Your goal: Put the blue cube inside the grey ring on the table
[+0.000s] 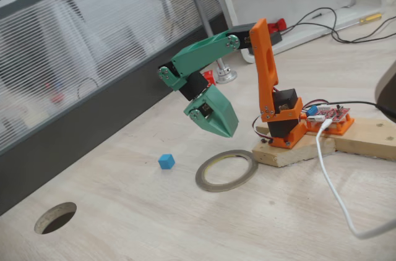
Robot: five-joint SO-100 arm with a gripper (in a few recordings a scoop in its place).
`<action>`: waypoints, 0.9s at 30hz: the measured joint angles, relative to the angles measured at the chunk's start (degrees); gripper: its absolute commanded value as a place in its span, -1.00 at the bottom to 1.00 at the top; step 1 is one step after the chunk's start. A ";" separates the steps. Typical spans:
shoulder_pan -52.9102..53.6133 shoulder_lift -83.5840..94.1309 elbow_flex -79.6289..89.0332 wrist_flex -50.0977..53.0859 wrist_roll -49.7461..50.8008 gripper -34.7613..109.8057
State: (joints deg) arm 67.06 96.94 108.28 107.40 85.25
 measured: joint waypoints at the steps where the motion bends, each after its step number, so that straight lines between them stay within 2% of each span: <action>1: 0.26 -0.70 0.00 0.00 0.00 -0.51; 12: 0.62 -9.67 -13.27 -9.58 0.00 -0.51; 27: 0.62 -21.88 -29.27 -10.02 0.00 -0.51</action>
State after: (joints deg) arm 67.68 75.06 79.01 97.38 85.25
